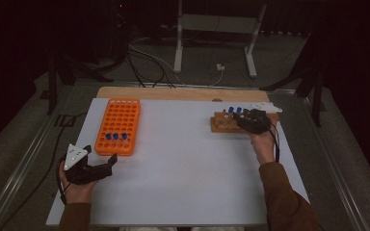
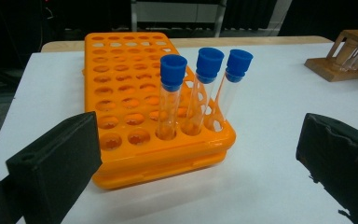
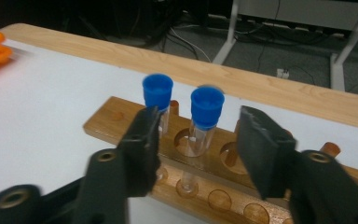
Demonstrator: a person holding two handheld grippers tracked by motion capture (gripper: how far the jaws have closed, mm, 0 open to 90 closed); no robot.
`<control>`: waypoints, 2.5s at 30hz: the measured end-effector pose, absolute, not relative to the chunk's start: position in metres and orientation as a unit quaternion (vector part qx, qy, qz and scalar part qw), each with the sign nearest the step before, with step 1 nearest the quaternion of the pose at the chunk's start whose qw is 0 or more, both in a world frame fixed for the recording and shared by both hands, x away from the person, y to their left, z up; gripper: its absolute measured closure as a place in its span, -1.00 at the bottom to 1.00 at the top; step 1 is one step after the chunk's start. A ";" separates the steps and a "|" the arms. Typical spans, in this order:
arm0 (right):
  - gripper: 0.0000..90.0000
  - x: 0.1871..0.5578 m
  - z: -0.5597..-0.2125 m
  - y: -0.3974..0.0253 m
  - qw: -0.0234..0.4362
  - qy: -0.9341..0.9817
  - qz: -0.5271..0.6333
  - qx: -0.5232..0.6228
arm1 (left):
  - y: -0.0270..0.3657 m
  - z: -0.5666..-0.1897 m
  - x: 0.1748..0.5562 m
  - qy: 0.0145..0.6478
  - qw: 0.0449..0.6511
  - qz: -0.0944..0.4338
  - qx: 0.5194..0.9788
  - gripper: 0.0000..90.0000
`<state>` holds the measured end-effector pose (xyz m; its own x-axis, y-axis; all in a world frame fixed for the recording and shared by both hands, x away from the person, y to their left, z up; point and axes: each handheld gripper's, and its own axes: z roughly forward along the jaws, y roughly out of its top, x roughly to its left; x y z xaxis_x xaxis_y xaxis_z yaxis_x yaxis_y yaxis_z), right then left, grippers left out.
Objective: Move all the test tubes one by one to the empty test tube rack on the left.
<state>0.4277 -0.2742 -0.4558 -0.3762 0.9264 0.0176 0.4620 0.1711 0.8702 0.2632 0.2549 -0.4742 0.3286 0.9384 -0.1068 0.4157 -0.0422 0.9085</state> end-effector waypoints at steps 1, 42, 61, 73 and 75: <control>0.28 0.429 -0.458 -0.274 0.277 0.712 0.421 0.489 | 0.255 -0.474 0.263 0.508 0.470 0.278 0.666 -0.98; 0.70 0.414 -0.426 -0.276 0.305 0.677 0.474 0.473 | 0.253 -0.476 0.264 0.507 0.469 0.276 0.668 -0.98; 0.70 0.382 -0.397 -0.278 0.295 0.689 0.502 0.433 | 0.250 -0.476 0.264 0.503 0.472 0.273 0.670 -0.98; 0.70 0.360 -0.403 -0.252 0.243 0.720 0.510 0.403 | 0.243 -0.475 0.264 0.495 0.473 0.274 0.675 -0.98; 0.69 0.358 -0.405 -0.246 0.236 0.724 0.512 0.398 | 0.242 -0.475 0.264 0.493 0.474 0.274 0.676 -0.98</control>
